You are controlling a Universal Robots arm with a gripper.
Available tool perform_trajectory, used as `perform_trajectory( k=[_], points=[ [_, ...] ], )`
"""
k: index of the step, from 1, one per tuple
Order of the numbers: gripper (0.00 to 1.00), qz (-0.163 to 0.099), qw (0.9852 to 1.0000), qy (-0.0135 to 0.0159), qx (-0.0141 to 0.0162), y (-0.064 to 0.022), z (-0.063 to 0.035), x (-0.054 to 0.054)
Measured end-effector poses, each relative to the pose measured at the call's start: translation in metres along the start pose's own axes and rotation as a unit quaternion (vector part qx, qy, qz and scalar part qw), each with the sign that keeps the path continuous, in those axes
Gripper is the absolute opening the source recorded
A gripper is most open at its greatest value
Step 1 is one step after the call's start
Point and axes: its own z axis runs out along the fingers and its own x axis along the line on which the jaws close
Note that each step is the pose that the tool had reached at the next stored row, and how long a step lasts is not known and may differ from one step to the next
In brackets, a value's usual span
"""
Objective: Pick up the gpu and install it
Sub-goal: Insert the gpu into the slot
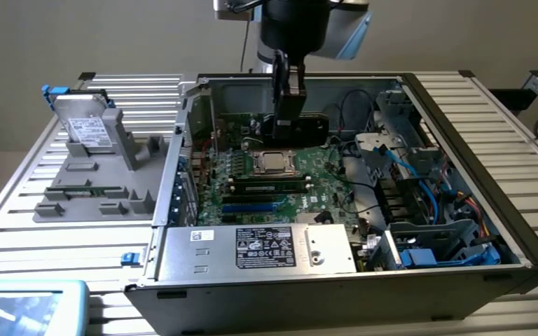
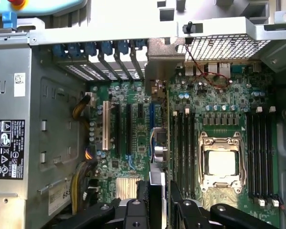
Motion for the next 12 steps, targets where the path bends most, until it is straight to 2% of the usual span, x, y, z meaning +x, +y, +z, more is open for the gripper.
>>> perform_trajectory(
  k=[5, 12],
  points=[
    [0.28, 0.001, 1.0000, 0.0003, 0.0015, 0.0107, 0.0047, -0.001],
    [0.28, 0.004, 1.0000, 0.0000, 0.0022, 0.0142, 0.0175, -0.002]
  ],
)
